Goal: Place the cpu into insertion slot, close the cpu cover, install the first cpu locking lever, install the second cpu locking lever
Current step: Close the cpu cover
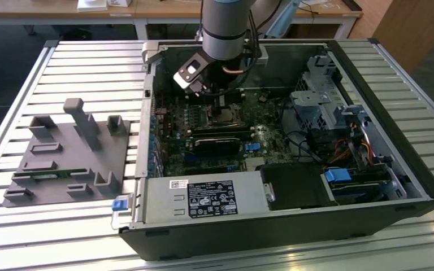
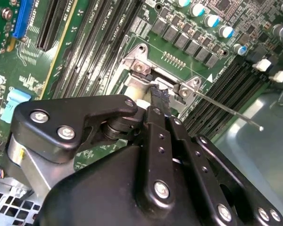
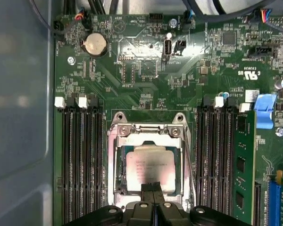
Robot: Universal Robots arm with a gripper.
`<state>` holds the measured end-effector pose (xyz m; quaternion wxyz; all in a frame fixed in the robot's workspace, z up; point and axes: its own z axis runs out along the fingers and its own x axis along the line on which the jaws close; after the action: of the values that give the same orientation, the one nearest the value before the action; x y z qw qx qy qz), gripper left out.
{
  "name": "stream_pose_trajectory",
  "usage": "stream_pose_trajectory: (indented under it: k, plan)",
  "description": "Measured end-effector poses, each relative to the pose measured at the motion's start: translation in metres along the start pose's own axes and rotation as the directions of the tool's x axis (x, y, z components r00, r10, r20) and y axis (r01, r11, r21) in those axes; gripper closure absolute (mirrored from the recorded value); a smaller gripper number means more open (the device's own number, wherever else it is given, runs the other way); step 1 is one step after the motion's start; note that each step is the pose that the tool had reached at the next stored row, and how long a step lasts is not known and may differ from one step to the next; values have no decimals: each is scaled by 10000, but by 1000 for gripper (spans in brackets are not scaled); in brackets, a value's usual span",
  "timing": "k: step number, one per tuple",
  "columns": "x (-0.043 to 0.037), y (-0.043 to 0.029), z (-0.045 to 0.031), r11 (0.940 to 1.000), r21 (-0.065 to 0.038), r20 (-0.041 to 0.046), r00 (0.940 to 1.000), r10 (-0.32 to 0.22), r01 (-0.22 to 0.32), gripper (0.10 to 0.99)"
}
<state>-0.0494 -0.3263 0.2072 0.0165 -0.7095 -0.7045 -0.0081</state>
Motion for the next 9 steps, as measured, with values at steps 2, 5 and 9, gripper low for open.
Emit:
stream_pose_trajectory:
  k: [2,5,9]
  plan:
    - [-1,0,20,10000,1,1,10000,-2,2,980]
    - [-1,0,45,10000,0,5,10000,0,0,980]
    - [-2,0,62,10000,2,8,10000,0,0,980]
